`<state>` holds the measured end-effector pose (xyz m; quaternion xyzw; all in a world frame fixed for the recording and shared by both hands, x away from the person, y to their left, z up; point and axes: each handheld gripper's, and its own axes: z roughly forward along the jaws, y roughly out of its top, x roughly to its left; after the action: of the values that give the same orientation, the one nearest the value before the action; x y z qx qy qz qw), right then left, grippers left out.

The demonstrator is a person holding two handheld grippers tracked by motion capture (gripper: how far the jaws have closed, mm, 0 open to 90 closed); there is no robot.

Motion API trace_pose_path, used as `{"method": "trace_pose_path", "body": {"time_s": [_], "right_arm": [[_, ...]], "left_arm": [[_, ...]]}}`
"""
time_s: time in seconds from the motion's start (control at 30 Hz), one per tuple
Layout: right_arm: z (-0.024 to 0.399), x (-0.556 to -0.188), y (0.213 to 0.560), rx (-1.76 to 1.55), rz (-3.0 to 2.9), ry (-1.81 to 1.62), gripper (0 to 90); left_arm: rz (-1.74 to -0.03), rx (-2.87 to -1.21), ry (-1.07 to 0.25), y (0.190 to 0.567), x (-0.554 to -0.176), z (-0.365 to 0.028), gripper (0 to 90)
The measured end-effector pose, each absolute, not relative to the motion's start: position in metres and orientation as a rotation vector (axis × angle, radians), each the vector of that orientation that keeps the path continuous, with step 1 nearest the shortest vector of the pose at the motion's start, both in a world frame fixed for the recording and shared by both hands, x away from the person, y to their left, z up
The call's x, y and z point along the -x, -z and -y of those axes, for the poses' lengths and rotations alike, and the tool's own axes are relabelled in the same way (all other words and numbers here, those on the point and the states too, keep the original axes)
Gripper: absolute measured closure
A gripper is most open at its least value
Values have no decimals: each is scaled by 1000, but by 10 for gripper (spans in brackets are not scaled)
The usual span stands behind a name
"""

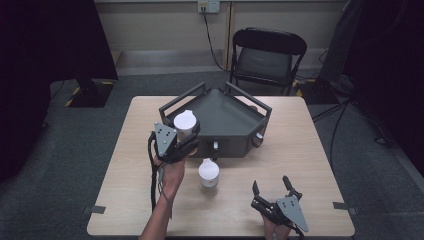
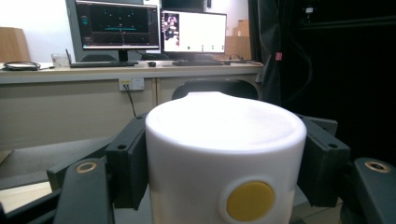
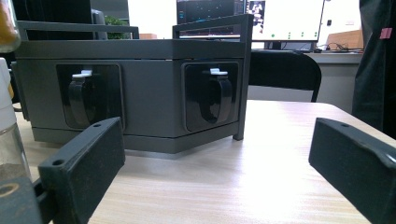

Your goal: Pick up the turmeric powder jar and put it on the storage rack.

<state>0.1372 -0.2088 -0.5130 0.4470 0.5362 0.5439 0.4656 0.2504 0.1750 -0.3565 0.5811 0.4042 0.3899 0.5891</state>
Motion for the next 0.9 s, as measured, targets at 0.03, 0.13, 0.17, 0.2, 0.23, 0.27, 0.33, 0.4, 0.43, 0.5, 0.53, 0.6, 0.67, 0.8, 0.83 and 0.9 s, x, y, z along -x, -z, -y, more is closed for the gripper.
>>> {"method": "trace_pose_path", "body": {"time_s": [0.03,0.13,0.17,0.2,0.23,0.27,0.33,0.4,0.43,0.5,0.53,0.6,0.67,0.8,0.83,0.9], "right_arm": [[209,-137,513,-1098,-1317,-1336,20],[209,-137,513,-1097,-1317,-1335,20],[209,-137,513,-1098,-1317,-1335,20],[209,-137,513,-1098,-1317,-1335,20],[209,-137,513,-1097,-1317,-1335,20],[209,-137,513,-1097,-1317,-1335,20],[209,-137,513,-1097,-1317,-1335,20],[209,-137,513,-1097,-1317,-1336,20],[209,-137,513,-1097,-1317,-1336,20],[209,-137,513,-1097,-1318,-1336,20],[209,-137,513,-1099,-1317,-1335,20],[209,-137,513,-1098,-1316,-1336,20],[209,-137,513,-1099,-1317,-1336,20],[209,-137,513,-1098,-1317,-1336,20],[209,-137,513,-1098,-1317,-1336,20],[209,-137,513,-1096,-1318,-1336,20]], "left_arm": [[-938,-1353,-909,356,-252,-174,310],[-929,-1358,-916,355,-256,-173,310],[-930,-1361,-916,354,-257,-173,309],[-929,-1358,-917,353,-258,-172,309],[-933,-1357,-914,352,-259,-172,309],[-937,-1353,-909,351,-260,-172,310],[-940,-1351,-912,348,-263,-172,310],[-942,-1344,-917,346,-266,-172,310],[-944,-1342,-916,345,-268,-172,310],[-947,-1346,-920,340,-273,-170,309],[-949,-1340,-917,339,-276,-169,309],[-948,-1340,-915,335,-281,-167,310],[-940,-1341,-928,333,-286,-163,309],[-945,-1335,-943,332,-298,-155,309],[-945,-1335,-949,333,-301,-153,309],[-944,-1338,-969,336,-306,-148,309]]}}
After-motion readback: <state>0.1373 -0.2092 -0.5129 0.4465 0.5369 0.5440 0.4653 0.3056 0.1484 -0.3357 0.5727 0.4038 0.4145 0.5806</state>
